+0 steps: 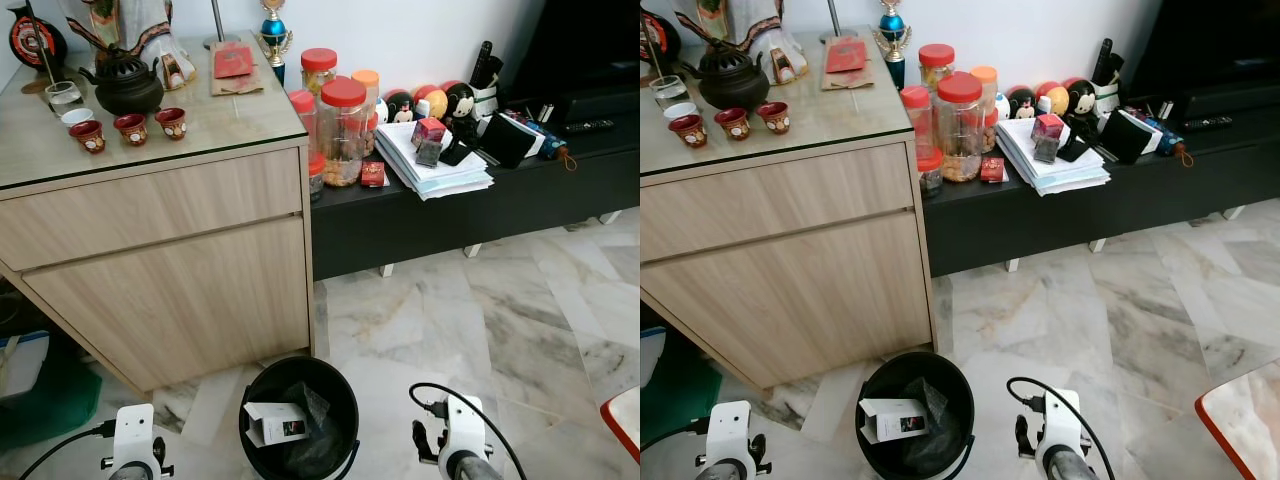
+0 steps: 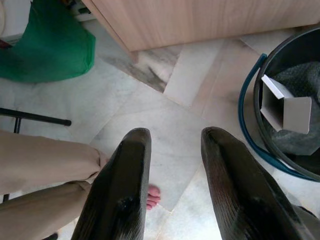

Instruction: Picking trash to rubbish bin

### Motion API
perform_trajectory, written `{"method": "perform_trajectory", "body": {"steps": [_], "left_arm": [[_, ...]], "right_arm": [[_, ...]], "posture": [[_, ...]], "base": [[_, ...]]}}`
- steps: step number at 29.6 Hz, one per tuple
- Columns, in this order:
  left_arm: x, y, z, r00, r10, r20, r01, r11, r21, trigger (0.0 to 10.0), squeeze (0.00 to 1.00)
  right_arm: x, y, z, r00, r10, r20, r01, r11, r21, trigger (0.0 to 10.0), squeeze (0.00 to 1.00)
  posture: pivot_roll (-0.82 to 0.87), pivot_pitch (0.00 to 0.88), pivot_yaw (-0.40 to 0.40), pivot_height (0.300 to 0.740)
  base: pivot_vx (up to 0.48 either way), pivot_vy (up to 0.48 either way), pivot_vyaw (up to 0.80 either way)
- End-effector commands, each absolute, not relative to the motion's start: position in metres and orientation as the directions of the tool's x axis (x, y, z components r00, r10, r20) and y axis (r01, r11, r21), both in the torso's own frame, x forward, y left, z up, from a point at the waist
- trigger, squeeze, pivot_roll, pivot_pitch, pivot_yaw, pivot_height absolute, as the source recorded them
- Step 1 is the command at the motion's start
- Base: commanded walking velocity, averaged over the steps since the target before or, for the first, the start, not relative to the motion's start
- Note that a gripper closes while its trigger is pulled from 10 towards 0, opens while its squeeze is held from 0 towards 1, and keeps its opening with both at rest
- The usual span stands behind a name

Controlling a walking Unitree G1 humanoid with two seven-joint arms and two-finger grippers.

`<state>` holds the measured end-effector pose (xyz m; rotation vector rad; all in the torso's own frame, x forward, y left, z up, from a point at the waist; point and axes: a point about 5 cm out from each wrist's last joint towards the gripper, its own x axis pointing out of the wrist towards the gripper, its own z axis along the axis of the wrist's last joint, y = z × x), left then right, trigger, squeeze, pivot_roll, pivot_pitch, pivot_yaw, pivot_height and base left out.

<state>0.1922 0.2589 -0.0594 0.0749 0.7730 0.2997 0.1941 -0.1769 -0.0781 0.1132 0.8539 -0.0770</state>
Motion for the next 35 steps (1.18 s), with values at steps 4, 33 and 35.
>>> {"method": "perform_trajectory", "body": {"steps": [4, 33, 35], "left_arm": [[0.181, 0.258, -0.066, 0.646, 0.291, -0.706, -0.233, 0.956, 0.181, 10.0, 0.0], [0.185, 0.26, -0.064, 0.651, 0.295, -0.699, -0.25, 0.953, 0.169, 10.0, 0.0], [0.185, 0.26, -0.064, 0.65, 0.298, -0.699, -0.254, 0.952, 0.17, 10.0, 0.0]], "right_arm": [[0.183, -0.16, -0.085, 0.624, 0.031, -0.78, 0.094, 0.989, 0.114, 10.0, 0.0], [0.19, -0.152, -0.082, 0.634, 0.066, -0.771, 0.066, 0.988, 0.138, 10.0, 0.0], [0.19, -0.152, -0.082, 0.634, 0.066, -0.77, 0.066, 0.988, 0.139, 10.0, 0.0]], "posture": [[-0.08, 0.0, 0.022, 0.74], [-0.07, 0.0, 0.023, 0.74], [-0.07, 0.0, 0.022, 0.74]], "base": [[0.0, 0.0, 0.0], [-0.135, 0.0, 0.0], [-0.259, 0.0, 0.0]]}}
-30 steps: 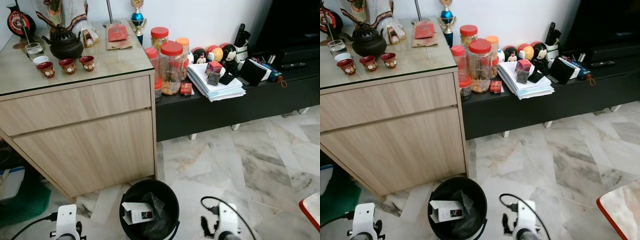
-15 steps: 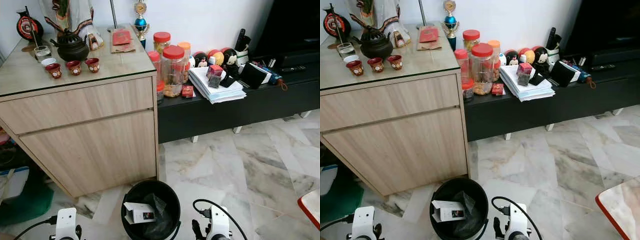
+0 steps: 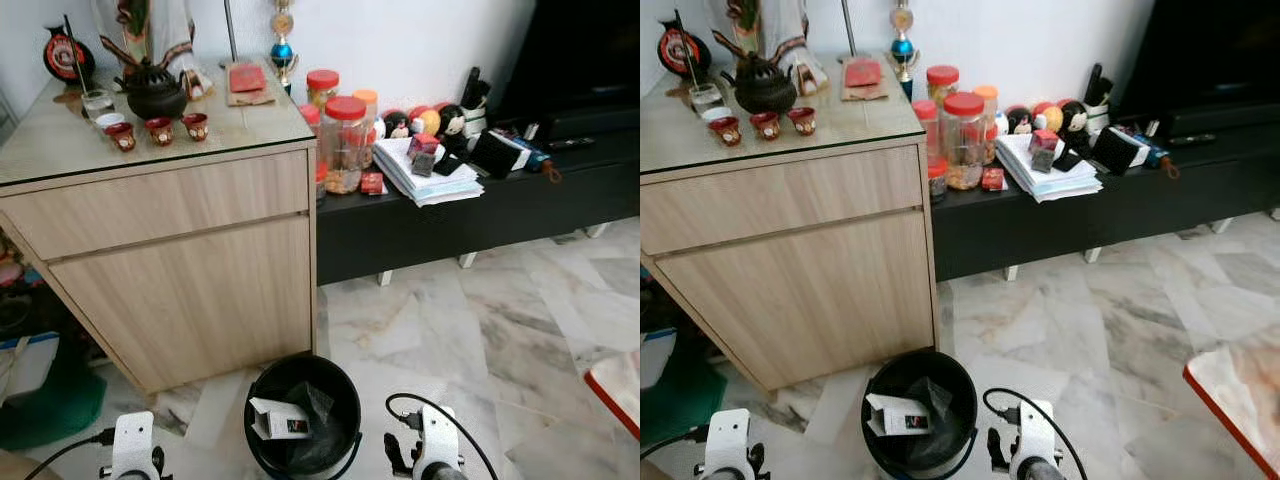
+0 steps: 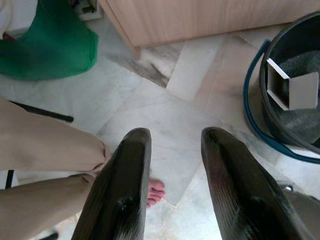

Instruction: Picking trash to rubbish bin

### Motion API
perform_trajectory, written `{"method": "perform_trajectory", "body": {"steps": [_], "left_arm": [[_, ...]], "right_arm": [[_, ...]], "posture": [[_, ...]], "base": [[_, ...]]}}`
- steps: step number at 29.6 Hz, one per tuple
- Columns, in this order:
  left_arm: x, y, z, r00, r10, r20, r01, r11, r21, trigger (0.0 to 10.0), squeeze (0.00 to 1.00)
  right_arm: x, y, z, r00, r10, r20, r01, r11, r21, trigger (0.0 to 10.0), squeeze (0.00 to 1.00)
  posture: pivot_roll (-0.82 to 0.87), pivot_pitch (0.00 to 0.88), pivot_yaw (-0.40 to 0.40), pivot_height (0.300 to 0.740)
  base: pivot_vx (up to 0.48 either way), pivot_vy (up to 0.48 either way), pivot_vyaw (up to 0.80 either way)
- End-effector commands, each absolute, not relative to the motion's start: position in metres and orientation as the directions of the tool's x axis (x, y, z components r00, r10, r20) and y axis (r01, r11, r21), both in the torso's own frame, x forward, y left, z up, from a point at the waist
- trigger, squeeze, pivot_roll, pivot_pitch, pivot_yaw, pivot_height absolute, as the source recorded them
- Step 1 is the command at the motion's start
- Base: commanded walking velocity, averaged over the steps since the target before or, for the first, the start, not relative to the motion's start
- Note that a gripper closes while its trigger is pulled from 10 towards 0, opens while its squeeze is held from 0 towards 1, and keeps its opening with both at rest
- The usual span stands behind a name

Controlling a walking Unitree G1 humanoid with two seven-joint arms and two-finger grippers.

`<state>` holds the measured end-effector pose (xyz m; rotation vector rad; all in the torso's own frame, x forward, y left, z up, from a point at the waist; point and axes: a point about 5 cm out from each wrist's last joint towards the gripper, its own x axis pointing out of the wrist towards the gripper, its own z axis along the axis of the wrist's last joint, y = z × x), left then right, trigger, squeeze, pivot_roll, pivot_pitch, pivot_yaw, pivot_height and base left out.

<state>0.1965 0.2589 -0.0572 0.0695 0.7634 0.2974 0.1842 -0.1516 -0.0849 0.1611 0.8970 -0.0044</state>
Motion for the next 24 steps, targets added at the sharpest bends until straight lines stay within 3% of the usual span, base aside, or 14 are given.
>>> {"method": "perform_trajectory", "body": {"steps": [1, 24], "left_arm": [[0.1845, 0.2609, -0.0635, 0.65, 0.3, -0.699, -0.256, 0.952, 0.17, 10.0, 0.0], [0.1832, 0.2606, -0.0642, 0.645, 0.316, -0.696, -0.287, 0.944, 0.162, 10.0, 0.0]], "right_arm": [[0.1898, -0.1516, -0.0822, 0.634, 0.067, -0.771, 0.065, 0.988, 0.14, 10.0, 0.0], [0.1919, -0.1497, -0.081, 0.641, 0.082, -0.763, 0.052, 0.987, 0.149, 10.0, 0.0]], "posture": [[-0.07, 0.0, 0.02, 0.74], [-0.07, 0.0, 0.003, 0.74]], "base": [[-0.259, 0.0, 0.0], [-0.26, 0.0, 0.0]]}}
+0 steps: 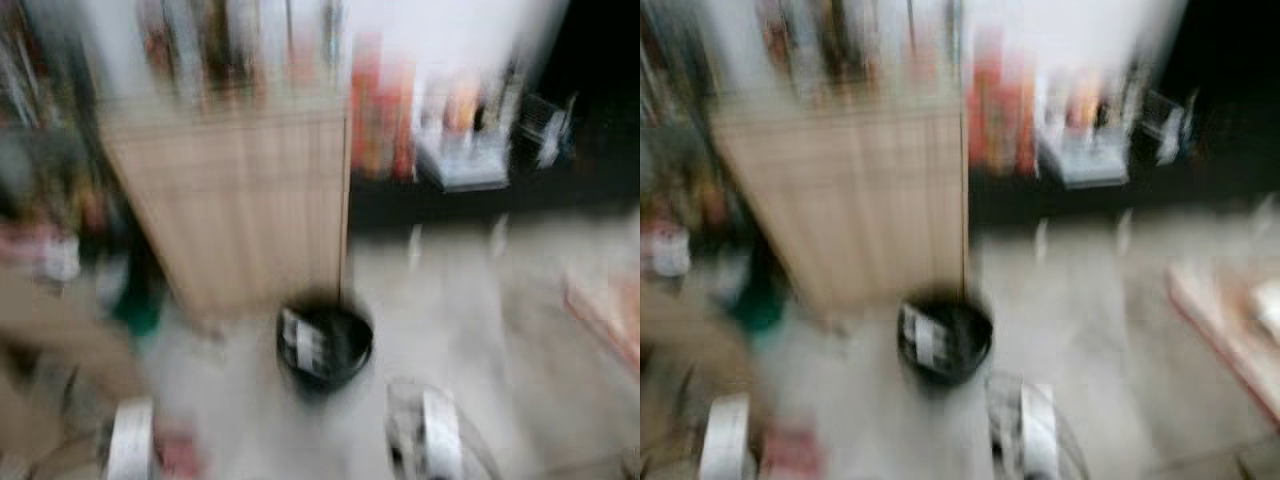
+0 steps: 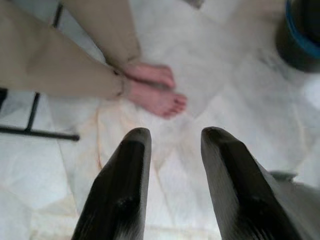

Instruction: Picking trash to rubbish bin

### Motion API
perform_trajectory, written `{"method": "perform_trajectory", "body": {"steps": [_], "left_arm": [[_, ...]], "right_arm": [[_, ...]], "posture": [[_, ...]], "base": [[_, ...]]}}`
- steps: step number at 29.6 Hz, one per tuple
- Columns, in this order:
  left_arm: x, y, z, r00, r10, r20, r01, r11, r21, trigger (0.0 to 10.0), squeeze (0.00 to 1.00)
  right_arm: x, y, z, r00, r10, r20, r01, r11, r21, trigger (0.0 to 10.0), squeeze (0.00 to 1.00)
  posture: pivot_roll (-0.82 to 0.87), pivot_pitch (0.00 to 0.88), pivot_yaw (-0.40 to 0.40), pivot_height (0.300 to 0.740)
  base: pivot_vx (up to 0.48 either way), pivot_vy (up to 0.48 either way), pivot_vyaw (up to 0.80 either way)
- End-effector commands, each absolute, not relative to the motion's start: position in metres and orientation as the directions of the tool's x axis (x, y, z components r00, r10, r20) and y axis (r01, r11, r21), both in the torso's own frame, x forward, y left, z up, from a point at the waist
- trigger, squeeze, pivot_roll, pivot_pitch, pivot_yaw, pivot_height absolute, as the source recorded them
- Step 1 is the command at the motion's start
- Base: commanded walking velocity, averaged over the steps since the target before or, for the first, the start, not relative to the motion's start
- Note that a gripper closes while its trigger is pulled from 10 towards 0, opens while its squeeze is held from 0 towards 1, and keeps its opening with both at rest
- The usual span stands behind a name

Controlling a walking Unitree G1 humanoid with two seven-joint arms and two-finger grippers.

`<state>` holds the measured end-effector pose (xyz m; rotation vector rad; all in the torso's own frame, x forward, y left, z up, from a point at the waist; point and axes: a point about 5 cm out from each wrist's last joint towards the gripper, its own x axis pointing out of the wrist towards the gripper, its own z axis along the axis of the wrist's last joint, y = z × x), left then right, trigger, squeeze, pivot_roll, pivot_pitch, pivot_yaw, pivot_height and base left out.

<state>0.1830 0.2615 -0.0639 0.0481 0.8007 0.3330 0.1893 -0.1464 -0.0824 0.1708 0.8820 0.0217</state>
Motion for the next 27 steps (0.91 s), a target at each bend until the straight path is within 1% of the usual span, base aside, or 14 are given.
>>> {"method": "perform_trajectory", "body": {"steps": [1, 5, 12, 19, 21, 22, 24, 27], "left_arm": [[0.183, 0.26, -0.065, 0.646, 0.315, -0.696, -0.286, 0.945, 0.162, 10.0, 0.0], [0.182, 0.257, -0.066, 0.64, 0.312, -0.702, -0.278, 0.946, 0.167, 10.0, 0.0], [0.185, 0.239, -0.069, 0.669, 0.248, -0.701, -0.215, 0.967, 0.137, 10.0, 0.0], [0.181, 0.227, -0.074, 0.662, 0.205, -0.721, -0.154, 0.979, 0.137, 10.0, 0.0], [0.185, 0.227, -0.072, 0.675, 0.203, -0.709, -0.146, 0.979, 0.141, 10.0, 0.0], [0.189, 0.227, -0.07, 0.687, 0.209, -0.696, -0.161, 0.978, 0.135, 10.0, 0.0], [0.194, 0.227, -0.067, 0.698, 0.216, -0.683, -0.18, 0.976, 0.125, 10.0, 0.0], [0.199, 0.226, -0.064, 0.707, 0.208, -0.676, -0.165, 0.978, 0.128, 10.0, 0.0]], "right_arm": [[0.191, -0.15, -0.081, 0.641, 0.082, -0.763, 0.052, 0.987, 0.149, 10.0, 0.0], [0.188, -0.152, -0.083, 0.639, 0.081, -0.765, 0.054, 0.987, 0.149, 10.0, 0.0], [0.174, -0.158, -0.088, 0.631, 0.081, -0.771, 0.057, 0.987, 0.151, 10.0, 0.0], [0.165, -0.164, -0.091, 0.621, 0.073, -0.781, 0.055, 0.989, 0.136, 10.0, 0.0], [0.168, -0.164, -0.09, 0.626, 0.071, -0.777, 0.058, 0.989, 0.137, 10.0, 0.0], [0.173, -0.164, -0.088, 0.637, 0.081, -0.767, 0.044, 0.989, 0.14, 10.0, 0.0], [0.182, -0.162, -0.084, 0.653, 0.094, -0.751, 0.019, 0.99, 0.141, 10.0, 0.0], [0.193, -0.159, -0.079, 0.671, 0.106, -0.734, 0.001, 0.99, 0.144, 10.0, 0.0]], "posture": [[-0.07, 0.0, 0.0, 0.74], [-0.08, 0.012, -0.004, 0.74], [-0.11, 0.064, -0.009, 0.74], [-0.13, 0.055, -0.01, 0.74], [-0.13, 0.05, -0.014, 0.74], [-0.12, 0.049, -0.029, 0.74], [-0.1, 0.061, -0.03, 0.74], [-0.11, 0.055, -0.031, 0.74]], "base": [[0.0, 0.0, 0.0], [0.0, 0.0, 0.0], [0.0, 0.0, 0.0], [0.0, 0.0, 0.0], [0.0, 0.0, 0.0], [0.0, 0.0, 0.0], [0.0, 0.0, 0.0], [0.0, 0.0, 0.0]]}}
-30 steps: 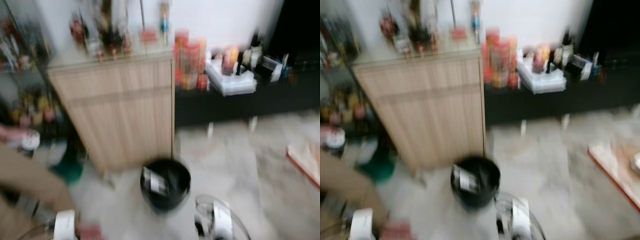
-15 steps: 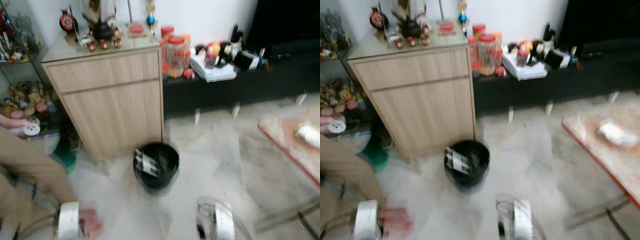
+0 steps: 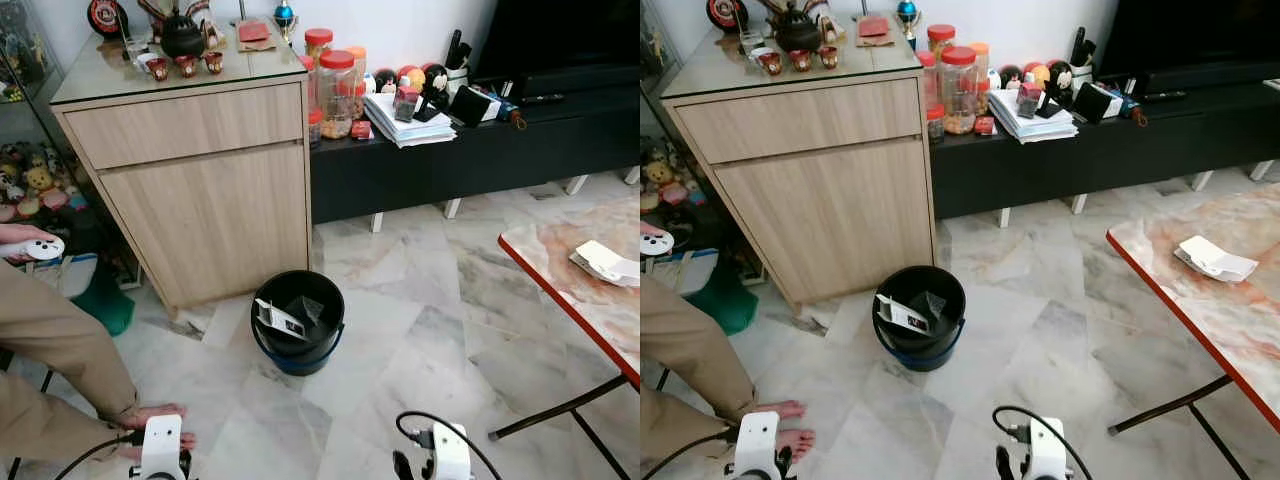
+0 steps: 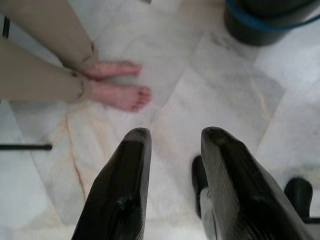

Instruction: Picking trash to rubbish bin

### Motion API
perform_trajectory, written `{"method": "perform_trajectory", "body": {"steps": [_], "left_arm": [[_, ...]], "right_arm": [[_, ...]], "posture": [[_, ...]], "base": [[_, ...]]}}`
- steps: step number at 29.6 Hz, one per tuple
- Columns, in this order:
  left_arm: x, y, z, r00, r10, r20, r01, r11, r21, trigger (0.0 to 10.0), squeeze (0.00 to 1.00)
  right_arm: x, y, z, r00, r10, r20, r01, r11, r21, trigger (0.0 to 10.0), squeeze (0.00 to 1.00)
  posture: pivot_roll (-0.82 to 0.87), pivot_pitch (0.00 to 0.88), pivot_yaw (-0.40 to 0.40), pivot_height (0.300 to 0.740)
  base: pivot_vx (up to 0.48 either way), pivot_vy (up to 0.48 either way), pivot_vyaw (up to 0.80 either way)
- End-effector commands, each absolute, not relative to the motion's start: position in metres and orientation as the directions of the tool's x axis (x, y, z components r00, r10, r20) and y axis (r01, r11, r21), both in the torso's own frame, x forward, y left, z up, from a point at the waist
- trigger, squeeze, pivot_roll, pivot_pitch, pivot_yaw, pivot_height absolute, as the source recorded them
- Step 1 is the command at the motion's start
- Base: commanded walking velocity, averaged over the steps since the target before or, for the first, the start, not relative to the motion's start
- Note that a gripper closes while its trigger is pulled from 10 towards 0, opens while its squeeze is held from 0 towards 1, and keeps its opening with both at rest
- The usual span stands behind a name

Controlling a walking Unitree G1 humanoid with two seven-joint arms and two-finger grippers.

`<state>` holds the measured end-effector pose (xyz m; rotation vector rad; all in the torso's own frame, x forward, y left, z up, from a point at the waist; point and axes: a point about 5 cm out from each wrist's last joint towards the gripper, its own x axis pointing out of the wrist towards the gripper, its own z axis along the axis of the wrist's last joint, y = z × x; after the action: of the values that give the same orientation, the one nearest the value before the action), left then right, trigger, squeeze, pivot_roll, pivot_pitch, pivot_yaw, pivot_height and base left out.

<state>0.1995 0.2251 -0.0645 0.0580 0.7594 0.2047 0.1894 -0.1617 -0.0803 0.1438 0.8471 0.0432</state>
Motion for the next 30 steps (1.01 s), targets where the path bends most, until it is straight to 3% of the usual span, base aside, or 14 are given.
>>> {"method": "perform_trajectory", "body": {"steps": [1, 10, 22, 30], "left_arm": [[0.199, 0.226, -0.064, 0.707, 0.208, -0.676, -0.165, 0.978, 0.128, 10.0, 0.0], [0.196, 0.237, -0.064, 0.688, 0.241, -0.684, -0.192, 0.97, 0.148, 10.0, 0.0], [0.198, 0.25, -0.06, 0.676, 0.29, -0.678, -0.242, 0.956, 0.167, 10.0, 0.0], [0.199, 0.254, -0.058, 0.675, 0.288, -0.679, -0.225, 0.957, 0.182, 10.0, 0.0]], "right_arm": [[0.193, -0.159, -0.079, 0.671, 0.106, -0.734, 0.001, 0.99, 0.144, 10.0, 0.0], [0.202, -0.151, -0.074, 0.687, 0.113, -0.718, 0.009, 0.987, 0.163, 10.0, 0.0], [0.201, -0.151, -0.075, 0.677, 0.101, -0.729, 0.024, 0.987, 0.159, 10.0, 0.0], [0.2, -0.144, -0.077, 0.663, 0.105, -0.741, 0.031, 0.985, 0.167, 10.0, 0.0]], "posture": [[-0.11, 0.055, -0.031, 0.74], [-0.1, 0.0, -0.016, 0.74], [-0.09, 0.0, -0.006, 0.74], [-0.09, 0.0, 0.037, 0.74]], "base": [[0.0, 0.0, 0.0], [0.0, 0.0, 0.0], [0.0, 0.0, 0.0], [0.0, 0.0, -0.79]]}}
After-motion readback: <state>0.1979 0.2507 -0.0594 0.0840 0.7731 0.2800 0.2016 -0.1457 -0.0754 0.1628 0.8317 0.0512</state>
